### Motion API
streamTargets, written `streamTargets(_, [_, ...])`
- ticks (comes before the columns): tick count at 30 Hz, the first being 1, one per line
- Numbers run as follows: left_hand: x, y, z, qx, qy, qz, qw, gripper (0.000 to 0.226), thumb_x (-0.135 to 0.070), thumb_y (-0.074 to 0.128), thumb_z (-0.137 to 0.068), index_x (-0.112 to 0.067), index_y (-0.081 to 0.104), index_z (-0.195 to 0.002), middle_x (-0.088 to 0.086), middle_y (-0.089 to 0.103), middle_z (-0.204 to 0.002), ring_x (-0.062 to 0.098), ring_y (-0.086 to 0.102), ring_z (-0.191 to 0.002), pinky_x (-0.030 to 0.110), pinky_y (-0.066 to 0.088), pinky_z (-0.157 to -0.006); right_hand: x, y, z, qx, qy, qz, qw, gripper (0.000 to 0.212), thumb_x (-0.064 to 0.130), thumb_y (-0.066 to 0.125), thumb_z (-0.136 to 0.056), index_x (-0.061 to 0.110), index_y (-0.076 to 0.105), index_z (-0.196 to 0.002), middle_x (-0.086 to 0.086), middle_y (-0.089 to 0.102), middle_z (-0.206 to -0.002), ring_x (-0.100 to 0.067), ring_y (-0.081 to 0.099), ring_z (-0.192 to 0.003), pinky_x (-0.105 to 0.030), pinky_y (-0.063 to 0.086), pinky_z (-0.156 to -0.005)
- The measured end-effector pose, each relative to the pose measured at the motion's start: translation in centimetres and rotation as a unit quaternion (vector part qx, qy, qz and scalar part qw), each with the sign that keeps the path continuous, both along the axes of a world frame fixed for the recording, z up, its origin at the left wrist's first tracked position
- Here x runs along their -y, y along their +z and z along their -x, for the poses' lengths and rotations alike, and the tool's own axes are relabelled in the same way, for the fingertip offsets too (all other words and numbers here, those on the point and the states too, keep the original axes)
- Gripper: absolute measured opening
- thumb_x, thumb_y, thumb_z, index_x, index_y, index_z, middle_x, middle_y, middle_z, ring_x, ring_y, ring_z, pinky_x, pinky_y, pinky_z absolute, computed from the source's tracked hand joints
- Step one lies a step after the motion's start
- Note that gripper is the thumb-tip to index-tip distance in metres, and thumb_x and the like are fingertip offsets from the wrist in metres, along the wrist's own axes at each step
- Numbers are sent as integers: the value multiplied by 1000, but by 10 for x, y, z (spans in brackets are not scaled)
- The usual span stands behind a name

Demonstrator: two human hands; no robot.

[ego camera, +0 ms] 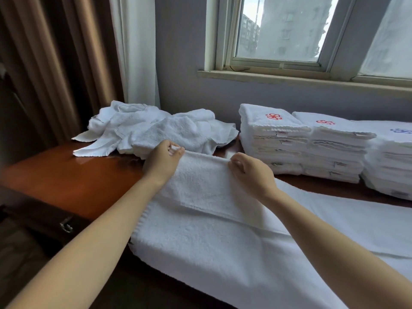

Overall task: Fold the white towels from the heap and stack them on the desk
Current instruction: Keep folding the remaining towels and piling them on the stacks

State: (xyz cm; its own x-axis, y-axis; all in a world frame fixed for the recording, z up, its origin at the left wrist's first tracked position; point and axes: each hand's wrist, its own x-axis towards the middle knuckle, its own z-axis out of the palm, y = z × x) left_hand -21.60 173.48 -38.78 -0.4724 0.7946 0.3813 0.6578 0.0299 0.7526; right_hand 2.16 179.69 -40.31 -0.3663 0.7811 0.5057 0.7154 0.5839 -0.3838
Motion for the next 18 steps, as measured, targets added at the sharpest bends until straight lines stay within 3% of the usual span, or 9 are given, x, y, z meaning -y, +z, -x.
streamTargets(3, [-2, 0, 1, -106, 61, 54, 991, 21, -37, 52, -99, -20, 57, -111, -3, 62, -100, 19, 55, -83, 33, 40, -67, 0, -4, 3, 100, 4, -2, 995, 24, 30, 46, -98, 28, 63, -116, 3, 66, -105, -24, 58, -103, -35, 42, -78])
streamTargets(6, [-2, -9, -4, -199, 74, 97, 972, 33, -28, 51, -100, -22, 51, -132, 4, 51, -133, 27, 52, -116, 41, 41, -87, 4, -9, 0, 126, 18, 39, 991, 39, 28, 43, -100, 28, 52, -138, 2, 58, -125, -22, 47, -123, -35, 33, -97])
streamTargets(8, [0, -17, -19, -228, 19, 77, 970, 36, -28, 53, -98, -23, 52, -134, 1, 48, -138, 24, 46, -126, 38, 36, -98, 6, -14, -7, 128, 36, 52, 990, 38, 22, 44, -100, 27, 57, -135, 3, 57, -129, -21, 47, -124, -32, 34, -96])
streamTargets(11, [8, -32, -55, -217, -113, 51, 968, 33, -31, 53, -97, -26, 58, -129, -6, 54, -133, 16, 47, -127, 34, 40, -99, 11, -19, -21, 153, 42, 73, 985, 34, 17, 44, -98, 25, 65, -123, 6, 59, -127, -20, 51, -122, -30, 42, -91])
streamTargets(13, [12, -44, -78, -234, -159, 99, 954, 40, -39, 47, -99, -28, 52, -137, -6, 49, -143, 16, 37, -138, 33, 33, -108, 16, -25, -30, 171, 38, 69, 982, 25, 21, 43, -98, 23, 65, -110, 6, 60, -122, -22, 52, -121, -30, 41, -86])
streamTargets(14, [12, -51, -86, -252, -170, 147, 941, 46, -44, 42, -101, -30, 43, -145, -5, 39, -153, 17, 27, -145, 35, 24, -116, 19, -29, -34, 187, 34, 77, 979, 25, 24, 41, -99, 23, 62, -113, 3, 57, -128, -23, 49, -126, -32, 38, -93])
streamTargets(16, [12, -62, -96, -301, -171, 234, 909, 57, -53, 28, -101, -33, 23, -154, -3, 13, -164, 16, 5, -152, 42, 3, -122, 26, -38, -40, 214, 21, 130, 968, 40, 33, 34, -102, 25, 47, -139, 0, 36, -154, -21, 26, -145, -41, 20, -114])
streamTargets(18, [10, -68, -96, -330, -161, 255, 894, 60, -57, 20, -100, -36, 12, -156, -4, 1, -166, 15, -4, -152, 46, -4, -122, 30, -46, -44, 213, 12, 159, 964, 50, 41, 28, -103, 32, 26, -153, 5, 14, -164, -14, 7, -151, -43, 2, -119])
